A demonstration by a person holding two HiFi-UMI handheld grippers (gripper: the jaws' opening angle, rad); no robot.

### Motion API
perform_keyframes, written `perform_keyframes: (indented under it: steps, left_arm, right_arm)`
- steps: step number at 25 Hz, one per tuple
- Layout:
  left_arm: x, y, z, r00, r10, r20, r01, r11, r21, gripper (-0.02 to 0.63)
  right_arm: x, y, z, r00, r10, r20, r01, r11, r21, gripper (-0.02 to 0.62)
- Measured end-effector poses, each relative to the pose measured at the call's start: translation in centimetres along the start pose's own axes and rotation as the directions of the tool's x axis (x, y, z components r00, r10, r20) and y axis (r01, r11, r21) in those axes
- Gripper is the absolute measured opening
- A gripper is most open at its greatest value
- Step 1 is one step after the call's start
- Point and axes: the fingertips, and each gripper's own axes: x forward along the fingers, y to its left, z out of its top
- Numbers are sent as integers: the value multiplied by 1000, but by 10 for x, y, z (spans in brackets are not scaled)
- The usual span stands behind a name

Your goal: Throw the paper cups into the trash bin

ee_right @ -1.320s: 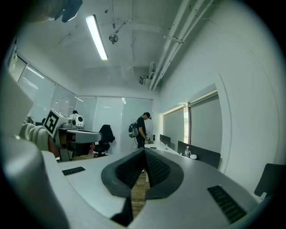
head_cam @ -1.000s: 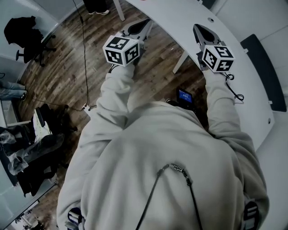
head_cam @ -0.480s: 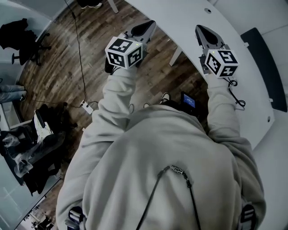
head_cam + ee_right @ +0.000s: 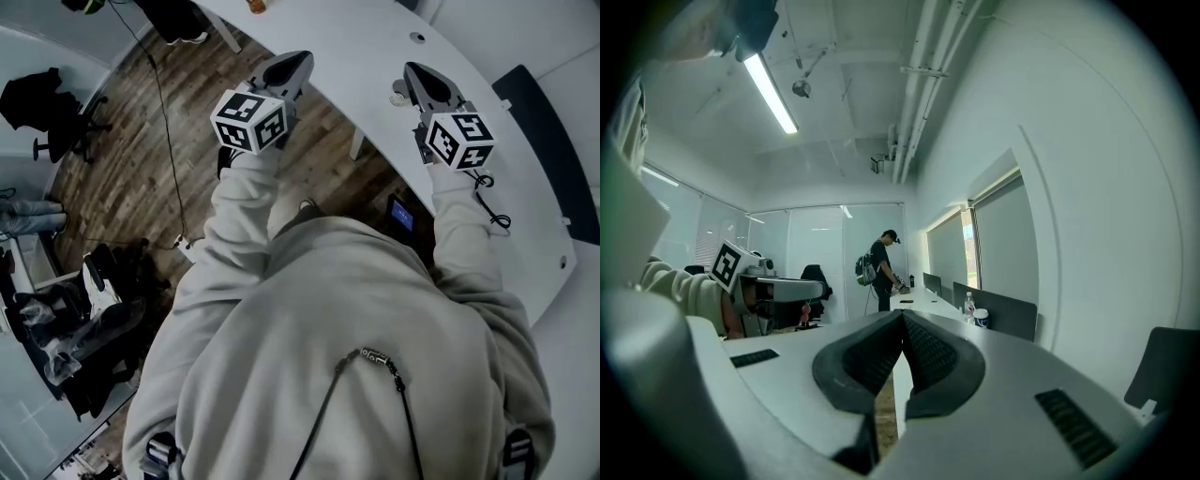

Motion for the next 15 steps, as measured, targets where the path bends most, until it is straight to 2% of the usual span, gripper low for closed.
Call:
perform_keyframes:
  steps: [5,7,11,15]
  left_arm:
    - [26,17,12,1000,-25,14,25,1000,12,3]
    - [46,26,14,998,-62,17,61,997,36,3]
    - [100,51,-6,990,-143,-24,144,988,64,3]
    - [149,86,7,980,-200,-19,201,978,60,3]
  right_arm:
    - [13,-24,-5,1000,-27,7,27,999,32,17]
    - [29,-30,-7,999,-32,13,32,999,30,17]
    - [67,-57,-18,999,-44,19,44,998,36,17]
    - [109,-87,-6,995,-103,-7,103,995,8,17]
